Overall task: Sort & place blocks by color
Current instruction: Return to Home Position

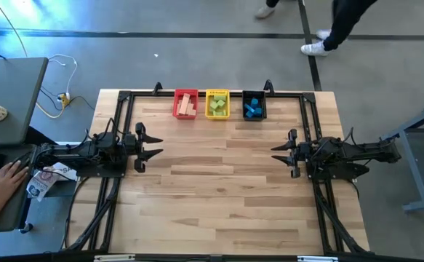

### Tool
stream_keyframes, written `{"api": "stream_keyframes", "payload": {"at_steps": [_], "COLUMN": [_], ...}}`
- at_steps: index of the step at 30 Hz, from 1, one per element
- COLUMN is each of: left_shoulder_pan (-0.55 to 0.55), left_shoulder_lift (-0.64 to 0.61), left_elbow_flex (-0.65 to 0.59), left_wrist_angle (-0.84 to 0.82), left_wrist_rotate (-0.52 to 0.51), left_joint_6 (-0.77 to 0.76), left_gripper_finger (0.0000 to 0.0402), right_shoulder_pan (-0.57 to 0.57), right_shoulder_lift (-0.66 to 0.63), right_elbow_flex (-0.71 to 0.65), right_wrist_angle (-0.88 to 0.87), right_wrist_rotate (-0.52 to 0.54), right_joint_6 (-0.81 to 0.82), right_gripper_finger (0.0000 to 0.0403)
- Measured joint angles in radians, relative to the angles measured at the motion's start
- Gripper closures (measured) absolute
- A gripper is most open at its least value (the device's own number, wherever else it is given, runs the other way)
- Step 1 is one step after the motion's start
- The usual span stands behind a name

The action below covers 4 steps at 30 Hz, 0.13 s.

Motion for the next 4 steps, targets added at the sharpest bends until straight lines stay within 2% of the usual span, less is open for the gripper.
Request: {"api": "stream_keyframes", "payload": {"at_steps": [4], "left_shoulder_pan": [0.0], "left_shoulder_lift": [0.0], "left_elbow_flex": [0.0], "left_wrist_angle": [0.0], "left_wrist_rotate": [0.0], "left_joint_6": [0.0], "left_gripper_finger": [0.0234], "right_shoulder_pan": [0.0], "right_shoulder_lift": [0.0], "right_elbow_flex": [0.0], "right_wrist_angle": [0.0], "right_wrist_rotate": [0.0], "right_joint_6": [0.0], "right_gripper_finger": [0.0295]}}
